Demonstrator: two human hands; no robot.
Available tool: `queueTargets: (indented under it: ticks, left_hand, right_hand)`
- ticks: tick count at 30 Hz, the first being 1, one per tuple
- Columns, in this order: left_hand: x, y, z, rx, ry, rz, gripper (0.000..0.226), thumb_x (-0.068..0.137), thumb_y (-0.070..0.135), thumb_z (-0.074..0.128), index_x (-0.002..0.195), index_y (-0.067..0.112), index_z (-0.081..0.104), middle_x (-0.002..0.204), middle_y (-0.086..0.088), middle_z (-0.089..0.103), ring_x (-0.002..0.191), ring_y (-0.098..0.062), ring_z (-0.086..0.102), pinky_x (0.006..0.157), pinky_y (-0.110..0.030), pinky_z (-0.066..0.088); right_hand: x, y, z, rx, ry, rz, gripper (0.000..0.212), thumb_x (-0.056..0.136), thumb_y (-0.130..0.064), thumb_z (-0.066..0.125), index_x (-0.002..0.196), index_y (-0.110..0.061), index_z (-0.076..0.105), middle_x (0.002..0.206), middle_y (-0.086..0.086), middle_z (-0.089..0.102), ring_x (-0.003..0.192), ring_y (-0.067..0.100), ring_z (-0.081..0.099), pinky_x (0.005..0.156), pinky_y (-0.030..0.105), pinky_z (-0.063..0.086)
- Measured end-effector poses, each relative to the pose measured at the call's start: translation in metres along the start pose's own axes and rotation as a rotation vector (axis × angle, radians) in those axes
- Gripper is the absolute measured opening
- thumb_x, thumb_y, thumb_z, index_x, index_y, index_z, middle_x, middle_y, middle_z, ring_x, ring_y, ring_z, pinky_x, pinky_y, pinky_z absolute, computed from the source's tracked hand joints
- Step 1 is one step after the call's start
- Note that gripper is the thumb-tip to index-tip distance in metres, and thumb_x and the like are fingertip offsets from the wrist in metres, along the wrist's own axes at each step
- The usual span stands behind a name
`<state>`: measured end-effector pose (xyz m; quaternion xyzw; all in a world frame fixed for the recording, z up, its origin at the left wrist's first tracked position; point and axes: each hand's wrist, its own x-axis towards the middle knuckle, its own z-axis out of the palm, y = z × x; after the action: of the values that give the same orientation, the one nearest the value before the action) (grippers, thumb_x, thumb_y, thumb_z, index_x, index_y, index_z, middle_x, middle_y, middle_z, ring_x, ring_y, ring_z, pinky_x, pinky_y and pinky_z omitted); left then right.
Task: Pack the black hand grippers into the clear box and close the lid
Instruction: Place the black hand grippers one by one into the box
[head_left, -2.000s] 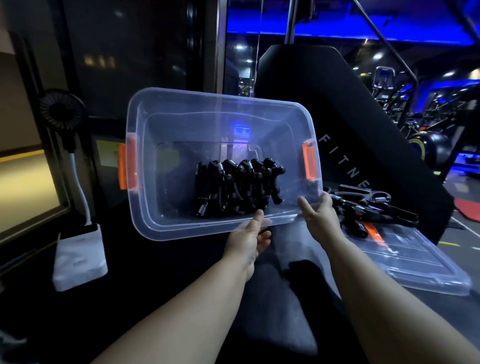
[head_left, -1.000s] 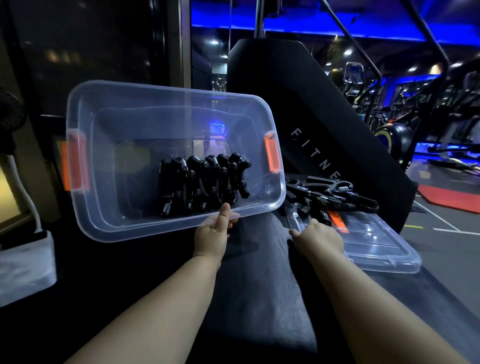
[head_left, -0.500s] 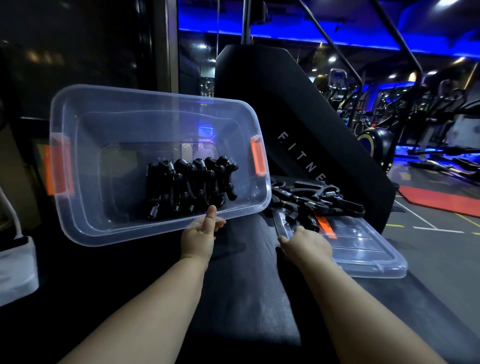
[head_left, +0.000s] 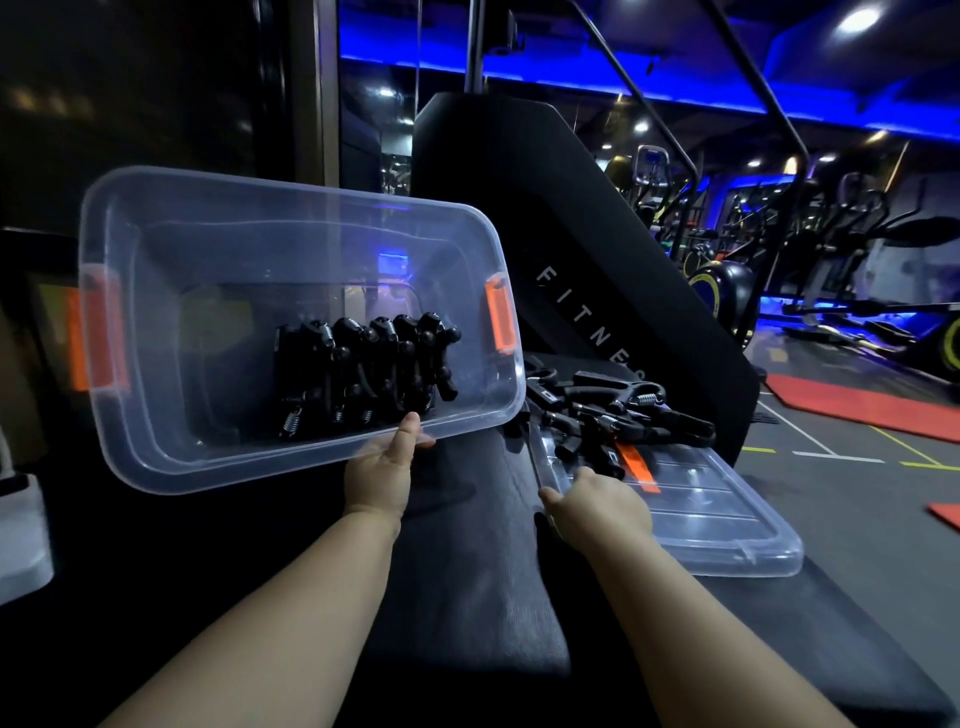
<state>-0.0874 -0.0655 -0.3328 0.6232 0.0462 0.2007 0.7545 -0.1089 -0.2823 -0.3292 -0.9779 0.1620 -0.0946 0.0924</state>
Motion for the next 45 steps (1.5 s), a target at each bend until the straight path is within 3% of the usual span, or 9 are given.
queueTargets:
  ticks: [5,12,16,22,25,28,32,41,45]
  left_hand:
    - [0.000,-0.002,-0.002,0.014,0.002,0.004,0.034,0.084,0.050,0.061,0.058,0.031,0.072,0.084,0.017,0.068,0.092,-0.013,0.059,0.086,-0.029,0.044]
    - [-0.001,0.000,-0.004,-0.068,-0.043,-0.071,0.032,0.085,0.043,0.064,0.059,0.026,0.073,0.092,0.007,0.072,0.100,-0.011,0.061,0.096,-0.033,0.044]
    - [-0.003,0.001,-0.003,-0.148,-0.022,-0.170,0.025,0.082,0.040,0.068,0.063,0.025,0.074,0.083,0.005,0.071,0.090,-0.013,0.061,0.088,-0.033,0.049]
    - [-0.006,0.014,-0.016,-0.426,0.149,-0.288,0.028,0.085,0.036,0.066,0.093,0.012,0.056,0.091,-0.008,0.061,0.077,-0.019,0.066,0.061,-0.027,0.055]
    - [-0.005,0.023,-0.026,-0.535,0.245,-0.255,0.035,0.086,0.030,0.066,0.101,0.009,0.043,0.096,-0.013,0.057,0.066,-0.021,0.069,0.052,-0.027,0.055]
    - [-0.004,0.028,-0.030,-0.568,0.248,-0.240,0.027,0.087,0.014,0.062,0.099,0.011,0.038,0.094,-0.015,0.056,0.069,-0.021,0.068,0.060,-0.027,0.057]
    - [0.001,0.027,-0.036,-0.553,0.197,-0.260,0.019,0.088,0.009,0.058,0.089,0.012,0.039,0.089,-0.012,0.057,0.070,-0.018,0.069,0.074,-0.029,0.057]
    - [0.030,0.026,-0.081,-0.552,0.214,-0.224,0.026,0.086,0.010,0.059,0.106,0.003,0.043,0.087,-0.021,0.063,0.067,-0.020,0.071,0.064,-0.027,0.058]
    - [0.044,0.029,-0.101,-0.535,0.229,-0.210,0.025,0.087,0.009,0.057,0.108,0.004,0.043,0.083,-0.018,0.063,0.066,-0.020,0.069,0.063,-0.027,0.056]
  right_hand:
    - [-0.012,0.001,-0.001,0.012,0.010,-0.005,0.053,0.086,-0.064,0.045,0.109,-0.017,0.053,0.110,0.006,0.063,0.105,0.028,0.058,0.069,0.033,0.038]
    - [-0.013,-0.005,-0.015,0.160,0.121,-0.029,0.040,0.096,-0.049,0.036,0.103,-0.013,0.051,0.110,0.014,0.064,0.105,0.034,0.056,0.077,0.038,0.039]
    - [-0.002,-0.037,-0.023,0.487,0.208,-0.151,0.029,0.097,-0.041,0.041,0.104,-0.015,0.051,0.106,0.012,0.061,0.102,0.034,0.053,0.078,0.038,0.037]
    - [0.027,-0.097,-0.025,1.088,-0.140,-0.004,0.059,0.093,-0.038,0.055,0.140,-0.019,0.025,0.111,0.011,0.054,0.093,0.035,0.063,0.082,0.050,0.055]
    - [0.034,-0.107,-0.018,1.393,-0.251,0.045,0.072,0.090,-0.013,0.064,0.143,-0.026,0.018,0.114,0.011,0.053,0.080,0.028,0.065,0.073,0.047,0.058]
    - [0.036,-0.108,-0.015,1.541,-0.227,0.034,0.061,0.087,0.004,0.058,0.132,-0.025,0.029,0.110,0.010,0.054,0.077,0.022,0.062,0.071,0.044,0.057]
    - [0.032,-0.111,-0.011,1.636,-0.224,0.045,0.060,0.087,0.009,0.053,0.131,-0.024,0.031,0.114,0.015,0.053,0.075,0.024,0.060,0.073,0.043,0.055]
    - [0.027,-0.160,0.002,1.657,-0.248,-0.049,0.047,0.088,0.006,0.053,0.118,-0.024,0.033,0.099,0.009,0.054,0.061,0.017,0.059,0.048,0.025,0.051]
    - [0.030,-0.181,0.013,1.630,-0.269,-0.080,0.053,0.087,0.004,0.055,0.124,-0.026,0.033,0.113,0.013,0.053,0.074,0.022,0.061,0.052,0.026,0.052]
